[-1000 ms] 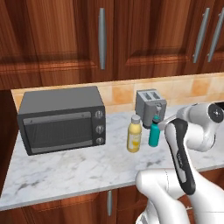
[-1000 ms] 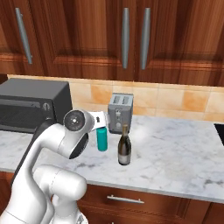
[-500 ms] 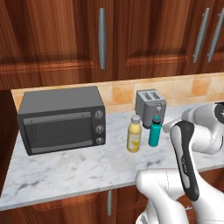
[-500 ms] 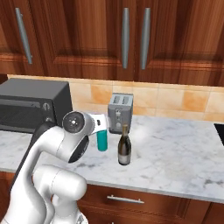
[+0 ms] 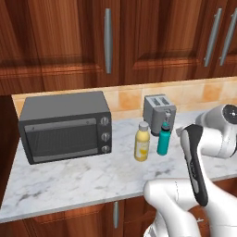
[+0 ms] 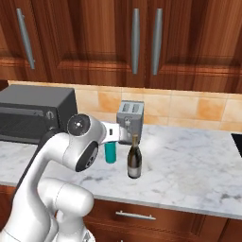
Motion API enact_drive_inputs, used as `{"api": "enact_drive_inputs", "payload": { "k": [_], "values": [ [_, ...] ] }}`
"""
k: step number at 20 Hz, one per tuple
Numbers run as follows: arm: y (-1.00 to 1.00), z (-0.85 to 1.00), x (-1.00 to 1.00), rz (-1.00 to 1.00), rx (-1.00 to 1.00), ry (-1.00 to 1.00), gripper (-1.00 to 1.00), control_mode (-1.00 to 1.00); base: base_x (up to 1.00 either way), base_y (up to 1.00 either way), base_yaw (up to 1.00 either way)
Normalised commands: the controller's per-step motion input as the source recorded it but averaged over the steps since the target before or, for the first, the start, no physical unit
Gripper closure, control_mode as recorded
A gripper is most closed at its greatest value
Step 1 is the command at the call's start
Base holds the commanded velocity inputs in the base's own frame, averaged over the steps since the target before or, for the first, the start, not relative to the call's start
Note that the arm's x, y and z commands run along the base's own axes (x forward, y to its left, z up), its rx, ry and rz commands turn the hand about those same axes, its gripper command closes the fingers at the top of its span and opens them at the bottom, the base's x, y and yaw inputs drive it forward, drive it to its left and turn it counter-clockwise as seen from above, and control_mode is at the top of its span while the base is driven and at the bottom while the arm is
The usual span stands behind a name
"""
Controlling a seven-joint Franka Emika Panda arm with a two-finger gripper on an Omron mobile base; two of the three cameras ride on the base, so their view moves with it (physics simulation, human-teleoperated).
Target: Move the drinks to the dining counter.
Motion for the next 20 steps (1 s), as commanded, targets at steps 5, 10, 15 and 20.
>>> {"api": "enact_drive_inputs", "payload": {
  "k": [5, 10, 15, 20],
  "values": [
    [-0.46, 0.0, -0.07, -0.08, 0.0, 0.0, -1.0, -1.0, 0.0, 0.0, 0.0],
    [-0.47, 0.0, -0.07, 0.01, 0.03, -0.01, -1.0, -1.0, 0.0, 0.0, 0.0],
    [-0.58, 0.0, -0.29, 0.22, 0.05, -0.09, -1.0, -1.0, 0.0, 0.0, 0.0],
    [-0.57, 0.0, -0.25, 0.27, 0.05, -0.12, -1.0, -1.0, 0.0, 0.0, 0.0]
  ]
}}
